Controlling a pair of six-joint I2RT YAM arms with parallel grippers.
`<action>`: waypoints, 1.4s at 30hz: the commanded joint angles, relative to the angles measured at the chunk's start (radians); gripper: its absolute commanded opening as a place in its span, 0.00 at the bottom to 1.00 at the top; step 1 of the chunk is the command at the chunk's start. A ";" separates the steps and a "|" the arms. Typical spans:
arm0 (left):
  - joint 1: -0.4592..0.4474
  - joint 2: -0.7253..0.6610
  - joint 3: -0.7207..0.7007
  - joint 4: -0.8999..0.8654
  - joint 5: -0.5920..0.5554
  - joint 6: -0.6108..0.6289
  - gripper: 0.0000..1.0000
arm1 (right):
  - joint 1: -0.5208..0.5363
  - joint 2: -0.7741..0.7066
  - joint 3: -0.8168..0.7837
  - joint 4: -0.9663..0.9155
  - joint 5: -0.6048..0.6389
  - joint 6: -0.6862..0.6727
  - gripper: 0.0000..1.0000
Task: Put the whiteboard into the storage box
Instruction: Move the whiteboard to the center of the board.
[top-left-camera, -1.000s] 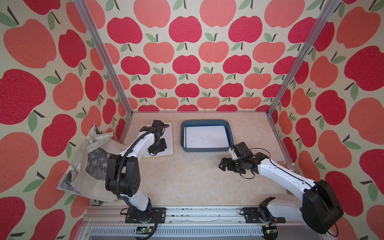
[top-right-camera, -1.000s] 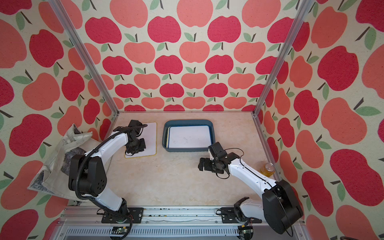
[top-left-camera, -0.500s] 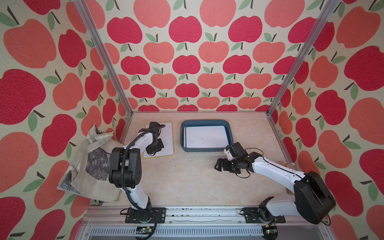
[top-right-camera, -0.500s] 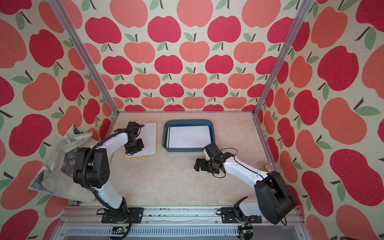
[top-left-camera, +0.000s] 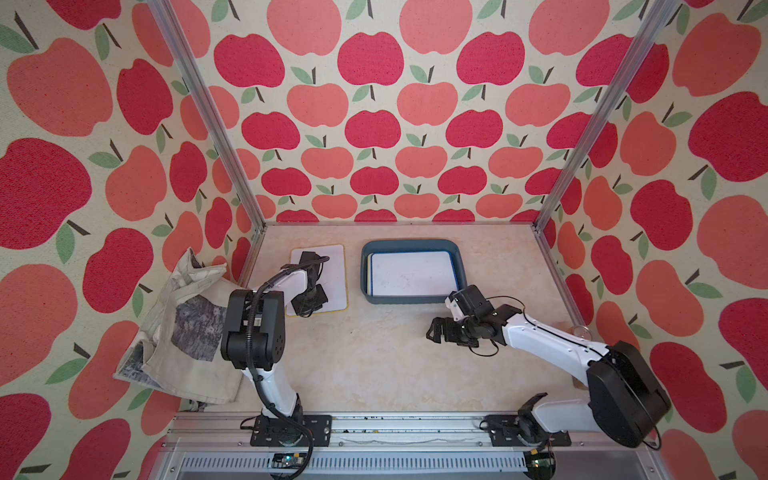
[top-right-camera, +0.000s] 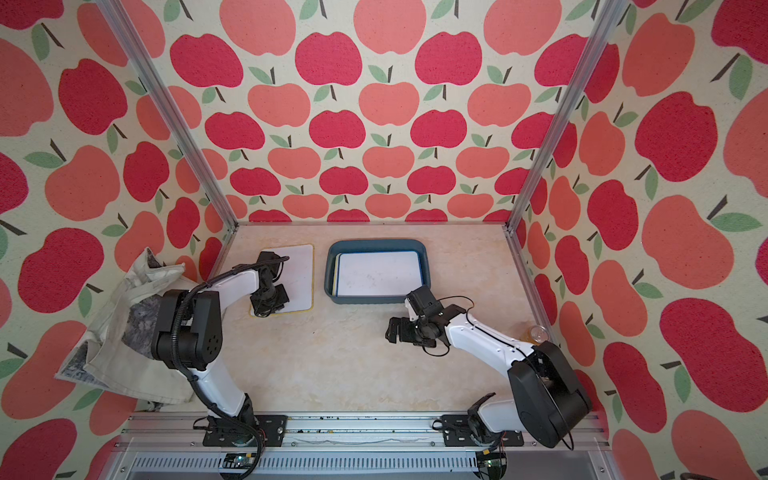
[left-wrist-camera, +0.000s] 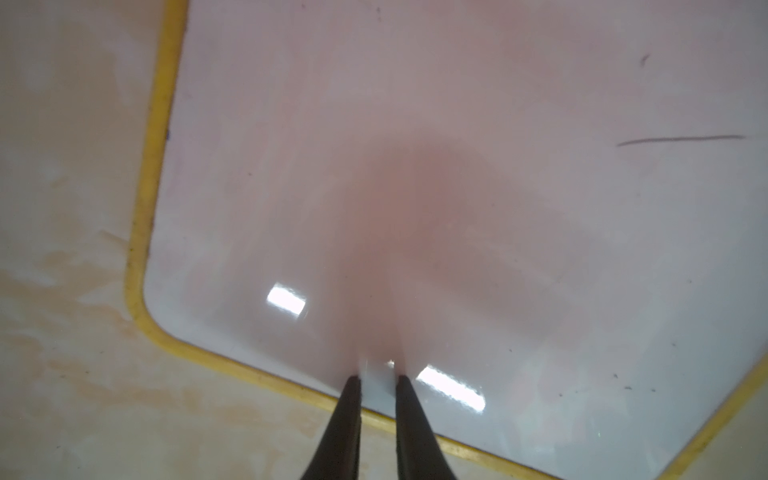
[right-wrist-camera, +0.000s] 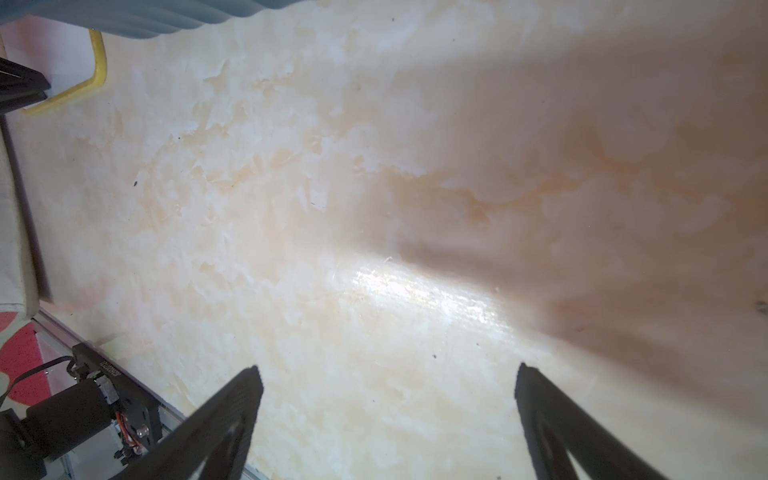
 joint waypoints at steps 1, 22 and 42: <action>0.006 -0.005 -0.070 -0.009 0.009 -0.038 0.19 | 0.011 -0.013 0.009 0.003 -0.015 0.024 0.99; -0.179 -0.257 -0.396 -0.106 0.204 -0.163 0.23 | 0.033 -0.173 -0.070 -0.014 0.023 0.099 0.99; -0.451 -0.443 -0.603 -0.016 0.372 -0.354 0.23 | 0.241 -0.173 -0.061 0.076 0.046 0.183 0.99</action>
